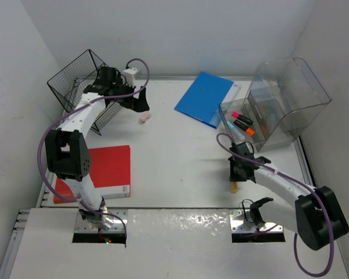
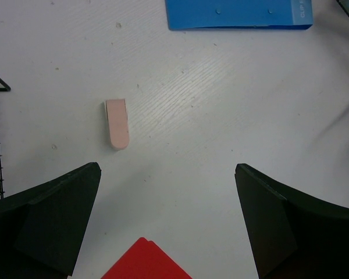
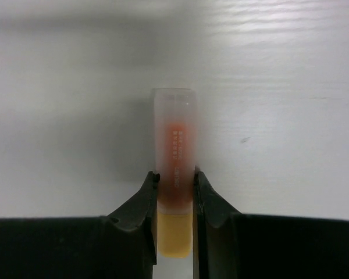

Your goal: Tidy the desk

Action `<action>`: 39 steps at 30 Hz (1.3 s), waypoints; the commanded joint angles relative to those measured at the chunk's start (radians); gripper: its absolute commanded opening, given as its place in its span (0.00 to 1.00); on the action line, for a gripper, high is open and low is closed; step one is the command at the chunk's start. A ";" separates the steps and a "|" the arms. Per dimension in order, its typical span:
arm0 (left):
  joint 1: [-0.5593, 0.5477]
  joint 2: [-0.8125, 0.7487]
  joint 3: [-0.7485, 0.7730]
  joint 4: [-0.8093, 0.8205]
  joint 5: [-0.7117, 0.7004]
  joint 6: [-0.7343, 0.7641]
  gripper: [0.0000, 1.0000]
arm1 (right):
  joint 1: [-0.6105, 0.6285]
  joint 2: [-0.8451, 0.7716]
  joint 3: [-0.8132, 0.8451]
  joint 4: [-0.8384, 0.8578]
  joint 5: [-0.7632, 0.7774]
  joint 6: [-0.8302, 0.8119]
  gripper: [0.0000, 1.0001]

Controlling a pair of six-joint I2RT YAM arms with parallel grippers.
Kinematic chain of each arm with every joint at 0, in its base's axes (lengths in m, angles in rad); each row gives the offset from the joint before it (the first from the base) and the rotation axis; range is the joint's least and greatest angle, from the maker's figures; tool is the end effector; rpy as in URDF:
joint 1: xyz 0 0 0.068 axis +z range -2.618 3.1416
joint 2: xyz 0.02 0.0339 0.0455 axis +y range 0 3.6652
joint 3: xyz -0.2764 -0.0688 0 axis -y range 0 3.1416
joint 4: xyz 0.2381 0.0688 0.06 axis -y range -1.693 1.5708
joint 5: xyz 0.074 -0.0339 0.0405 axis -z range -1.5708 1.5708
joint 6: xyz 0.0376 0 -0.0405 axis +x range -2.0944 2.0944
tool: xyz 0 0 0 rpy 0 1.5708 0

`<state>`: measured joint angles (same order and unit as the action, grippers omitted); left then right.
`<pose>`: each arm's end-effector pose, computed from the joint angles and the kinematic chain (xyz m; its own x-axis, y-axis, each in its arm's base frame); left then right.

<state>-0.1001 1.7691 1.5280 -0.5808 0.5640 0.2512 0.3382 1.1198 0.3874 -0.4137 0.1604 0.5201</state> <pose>0.3880 -0.0592 0.3084 -0.5949 0.2709 -0.7568 0.6137 0.7611 -0.2100 0.1553 0.0482 0.1464 -0.8778 0.2113 -0.4299 0.1968 0.9773 0.0785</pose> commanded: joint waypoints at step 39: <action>0.002 -0.005 -0.015 -0.019 -0.081 0.046 0.99 | -0.087 0.700 1.108 -0.168 0.320 -0.575 0.59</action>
<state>-0.0990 1.7638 1.4937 -0.6159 0.4610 0.2874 0.2455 1.8782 1.4704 -0.5709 0.4511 -0.0498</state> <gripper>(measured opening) 0.996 0.591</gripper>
